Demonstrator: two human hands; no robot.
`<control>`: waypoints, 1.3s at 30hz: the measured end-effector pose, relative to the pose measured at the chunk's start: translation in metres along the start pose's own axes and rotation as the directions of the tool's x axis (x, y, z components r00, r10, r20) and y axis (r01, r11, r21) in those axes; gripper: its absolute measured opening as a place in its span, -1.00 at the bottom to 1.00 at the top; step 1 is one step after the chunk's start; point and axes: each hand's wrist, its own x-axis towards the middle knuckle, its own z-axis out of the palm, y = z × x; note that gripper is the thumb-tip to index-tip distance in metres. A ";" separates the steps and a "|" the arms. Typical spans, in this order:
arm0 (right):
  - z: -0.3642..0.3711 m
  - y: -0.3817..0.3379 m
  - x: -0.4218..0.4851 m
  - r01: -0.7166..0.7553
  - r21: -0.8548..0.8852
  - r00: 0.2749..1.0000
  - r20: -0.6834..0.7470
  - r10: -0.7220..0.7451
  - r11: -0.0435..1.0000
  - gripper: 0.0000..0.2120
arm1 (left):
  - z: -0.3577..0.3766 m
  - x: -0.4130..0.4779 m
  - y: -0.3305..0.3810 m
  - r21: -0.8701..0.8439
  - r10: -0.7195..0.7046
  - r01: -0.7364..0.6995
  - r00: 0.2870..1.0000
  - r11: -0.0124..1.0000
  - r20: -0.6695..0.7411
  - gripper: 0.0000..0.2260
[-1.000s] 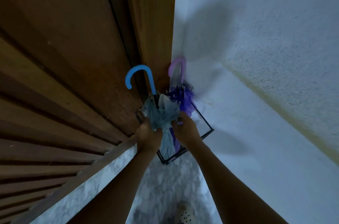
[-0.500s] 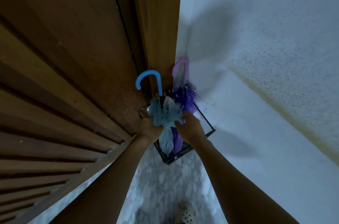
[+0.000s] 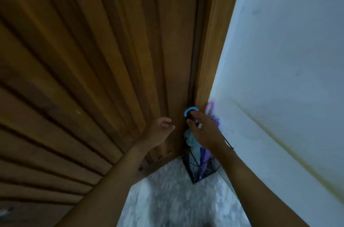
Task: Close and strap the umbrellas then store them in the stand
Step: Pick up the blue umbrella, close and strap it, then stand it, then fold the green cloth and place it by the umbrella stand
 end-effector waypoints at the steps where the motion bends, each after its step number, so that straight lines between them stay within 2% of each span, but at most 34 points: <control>1: -0.001 -0.025 -0.008 0.032 0.019 0.999 0.016 -0.032 0.999 -0.65 | -0.020 -0.020 0.013 0.023 0.016 -0.016 1.000 1.000 -0.011 -0.81; 6: -0.001 -0.144 -0.051 0.205 0.092 0.962 0.163 -0.218 0.974 -0.71 | -0.117 -0.121 0.052 0.000 0.079 -0.079 0.990 0.997 -0.114 -0.88; 11: 0.010 -0.236 -0.114 0.295 0.241 0.872 0.328 -0.364 0.924 -0.75 | -0.189 -0.235 0.061 -0.048 0.061 -0.085 0.925 0.995 -0.374 -0.89; 15: 0.031 -0.291 -0.169 0.375 0.284 0.764 0.444 -0.467 0.883 -0.72 | -0.220 -0.333 0.053 -0.080 0.049 -0.122 0.793 0.989 -0.608 -0.90; 21: 0.070 -0.364 -0.248 0.461 0.370 0.633 0.500 -0.591 0.807 -0.75 | -0.266 -0.460 0.035 -0.012 0.054 -0.101 0.625 0.995 -0.779 -0.90; 27: 0.117 -0.443 -0.299 0.534 0.462 0.472 0.532 -0.703 0.708 -0.74 | -0.335 -0.537 0.012 -0.038 0.011 -0.105 0.434 0.994 -0.901 -0.88; 32: 0.174 -0.516 -0.313 0.547 0.507 0.406 0.535 -0.741 0.666 -0.77 | -0.425 -0.565 -0.013 -0.002 0.047 -0.153 0.314 0.988 -0.948 -0.93; 36: 0.234 -0.584 -0.314 0.593 0.489 0.410 0.501 -0.762 0.640 -0.69 | -0.516 -0.560 -0.037 0.044 0.075 -0.142 0.223 0.989 -0.972 -0.80; 39: 0.283 -0.630 -0.311 0.627 0.452 0.436 0.472 -0.766 0.635 -0.59 | -0.582 -0.546 -0.060 0.042 0.061 -0.090 0.212 0.995 -0.975 -0.63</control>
